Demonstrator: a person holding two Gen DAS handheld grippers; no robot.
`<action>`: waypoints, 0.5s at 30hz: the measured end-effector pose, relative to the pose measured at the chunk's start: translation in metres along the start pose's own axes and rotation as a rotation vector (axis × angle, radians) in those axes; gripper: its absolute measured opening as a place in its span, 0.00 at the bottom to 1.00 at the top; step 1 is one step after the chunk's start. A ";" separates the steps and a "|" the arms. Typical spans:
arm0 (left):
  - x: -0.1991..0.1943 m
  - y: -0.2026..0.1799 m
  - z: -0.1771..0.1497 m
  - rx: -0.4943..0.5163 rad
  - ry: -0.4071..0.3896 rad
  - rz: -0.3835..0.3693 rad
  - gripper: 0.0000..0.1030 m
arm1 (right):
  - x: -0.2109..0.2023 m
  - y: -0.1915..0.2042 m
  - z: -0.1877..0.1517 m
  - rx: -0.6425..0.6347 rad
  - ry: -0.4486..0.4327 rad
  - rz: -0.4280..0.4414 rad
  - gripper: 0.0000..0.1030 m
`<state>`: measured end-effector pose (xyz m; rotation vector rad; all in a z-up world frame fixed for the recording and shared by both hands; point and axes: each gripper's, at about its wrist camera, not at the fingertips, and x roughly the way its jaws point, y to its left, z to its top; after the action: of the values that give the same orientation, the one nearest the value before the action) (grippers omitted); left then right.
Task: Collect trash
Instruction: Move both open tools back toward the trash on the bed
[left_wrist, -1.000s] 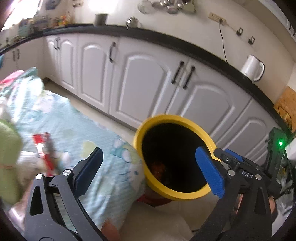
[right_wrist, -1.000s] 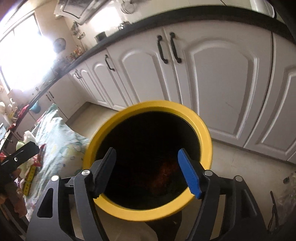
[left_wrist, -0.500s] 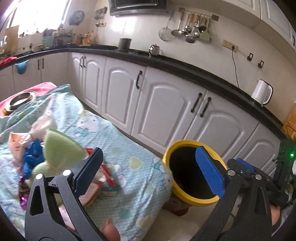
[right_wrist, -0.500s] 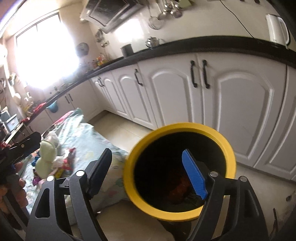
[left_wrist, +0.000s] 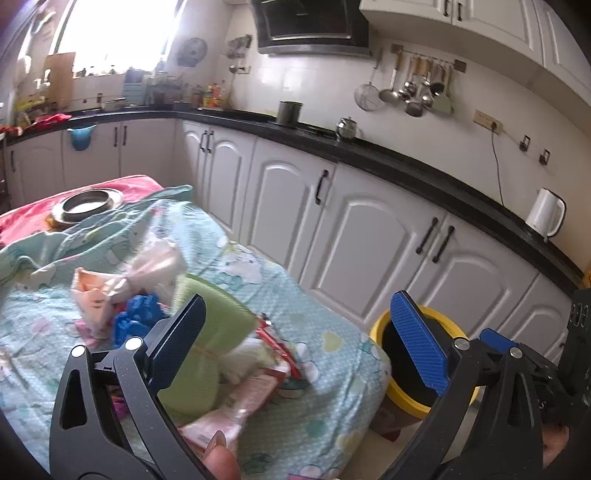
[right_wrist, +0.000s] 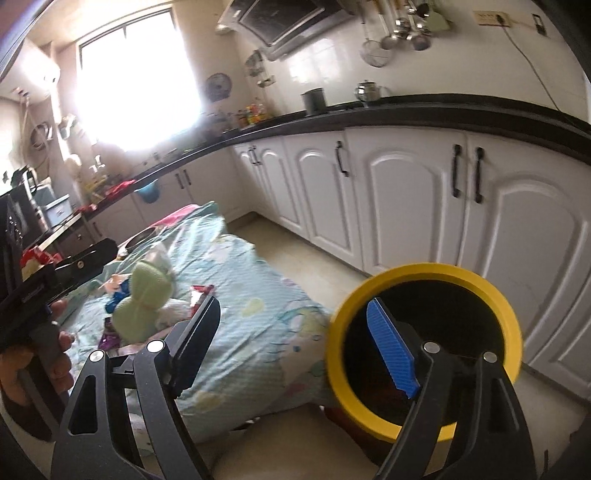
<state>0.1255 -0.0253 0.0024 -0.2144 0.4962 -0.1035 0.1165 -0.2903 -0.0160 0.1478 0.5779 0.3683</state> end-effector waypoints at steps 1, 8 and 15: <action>-0.001 0.003 0.001 -0.004 -0.004 0.006 0.89 | 0.002 0.006 0.002 -0.009 0.003 0.014 0.77; -0.013 0.034 0.007 -0.035 -0.042 0.067 0.89 | 0.018 0.043 0.010 -0.070 0.014 0.086 0.78; -0.020 0.074 0.010 -0.097 -0.062 0.138 0.89 | 0.045 0.077 0.016 -0.114 0.062 0.155 0.80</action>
<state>0.1167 0.0515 0.0033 -0.2763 0.4534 0.0622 0.1369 -0.2026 -0.0073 0.0713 0.6066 0.5565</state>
